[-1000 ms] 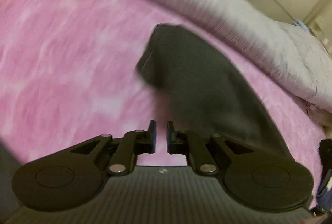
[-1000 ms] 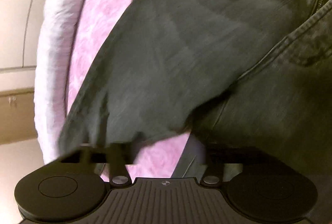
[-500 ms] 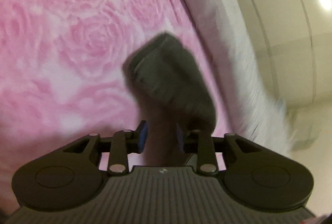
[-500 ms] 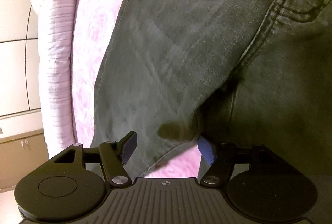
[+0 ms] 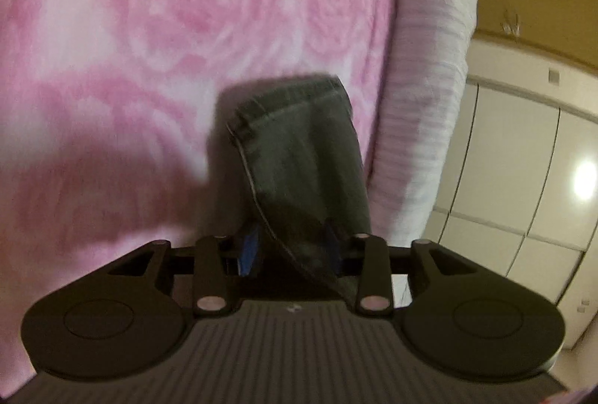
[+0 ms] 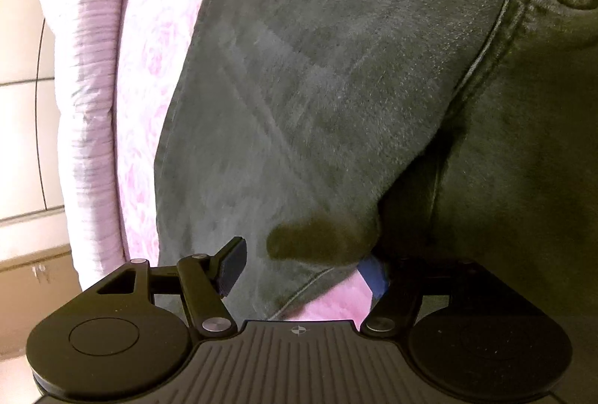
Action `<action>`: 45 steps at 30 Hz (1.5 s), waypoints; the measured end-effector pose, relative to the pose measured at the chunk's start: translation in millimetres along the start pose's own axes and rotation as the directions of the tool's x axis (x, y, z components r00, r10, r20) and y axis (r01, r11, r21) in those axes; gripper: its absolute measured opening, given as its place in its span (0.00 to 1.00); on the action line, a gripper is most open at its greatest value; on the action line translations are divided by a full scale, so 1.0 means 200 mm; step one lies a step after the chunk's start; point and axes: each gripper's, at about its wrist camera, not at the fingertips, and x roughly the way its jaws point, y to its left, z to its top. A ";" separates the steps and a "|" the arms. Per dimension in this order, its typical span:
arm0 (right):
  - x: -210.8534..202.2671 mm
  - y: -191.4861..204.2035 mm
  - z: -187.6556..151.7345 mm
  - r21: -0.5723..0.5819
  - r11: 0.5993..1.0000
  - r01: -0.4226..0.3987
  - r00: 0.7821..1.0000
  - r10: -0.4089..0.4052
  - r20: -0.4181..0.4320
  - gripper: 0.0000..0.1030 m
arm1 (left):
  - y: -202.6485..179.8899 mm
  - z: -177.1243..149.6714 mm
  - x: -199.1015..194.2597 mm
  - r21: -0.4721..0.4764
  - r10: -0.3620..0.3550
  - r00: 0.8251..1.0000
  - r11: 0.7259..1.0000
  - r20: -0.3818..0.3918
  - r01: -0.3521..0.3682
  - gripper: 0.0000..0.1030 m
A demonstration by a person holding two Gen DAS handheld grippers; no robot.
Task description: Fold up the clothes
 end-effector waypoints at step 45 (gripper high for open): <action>-1.21 -0.15 0.65 -0.698 0.690 0.189 0.975 -0.214 0.053 0.62 | 0.26 -1.68 -0.72 0.944 0.598 0.753 0.317 -0.274 0.091 0.12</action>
